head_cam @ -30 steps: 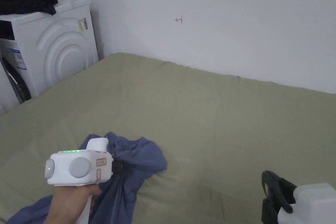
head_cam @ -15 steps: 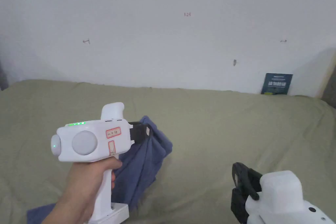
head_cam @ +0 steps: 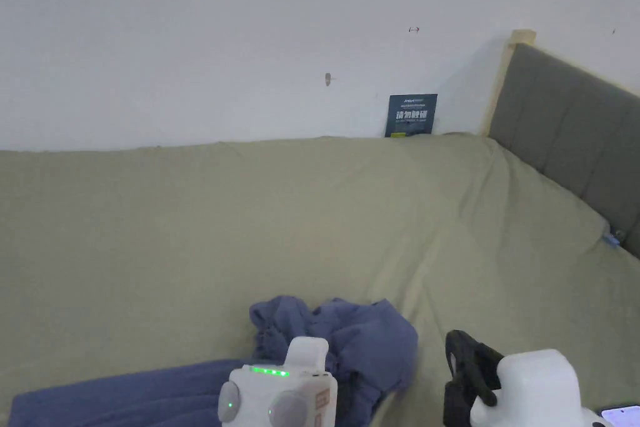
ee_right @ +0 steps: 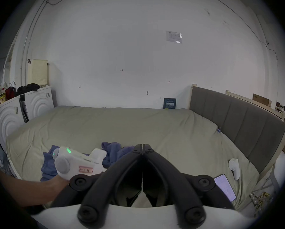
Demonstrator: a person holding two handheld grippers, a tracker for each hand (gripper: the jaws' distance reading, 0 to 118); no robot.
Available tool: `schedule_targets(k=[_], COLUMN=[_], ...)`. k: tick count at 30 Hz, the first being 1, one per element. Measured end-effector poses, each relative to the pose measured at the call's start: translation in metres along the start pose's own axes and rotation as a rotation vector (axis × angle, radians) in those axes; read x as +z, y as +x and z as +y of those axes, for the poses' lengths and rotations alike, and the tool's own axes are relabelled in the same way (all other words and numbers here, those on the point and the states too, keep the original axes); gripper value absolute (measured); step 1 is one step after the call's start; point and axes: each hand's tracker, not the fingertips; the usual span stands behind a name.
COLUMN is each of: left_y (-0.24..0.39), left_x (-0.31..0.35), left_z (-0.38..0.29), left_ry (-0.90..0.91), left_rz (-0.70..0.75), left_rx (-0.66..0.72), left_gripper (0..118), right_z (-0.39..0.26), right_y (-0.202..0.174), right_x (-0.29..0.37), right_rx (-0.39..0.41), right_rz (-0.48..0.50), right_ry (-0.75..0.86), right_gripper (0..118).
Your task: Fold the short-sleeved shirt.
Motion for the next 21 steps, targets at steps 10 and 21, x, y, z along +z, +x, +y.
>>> schedule_targets(k=[10,21], left_y=[0.001,-0.061], left_x=[0.19,0.3], left_z=[-0.049,-0.153], left_ry=[0.488,0.344], left_rz=[0.09,0.278], left_rx=[-0.125,0.035], left_gripper=[113,0], right_z=[0.004,-0.004], right_y=[-0.015,-0.078], right_x=[0.022,0.045], right_rx=[0.019,0.04], right_rz=[0.044,0.164], right_ry=[0.024,0.019], right_gripper=[0,0])
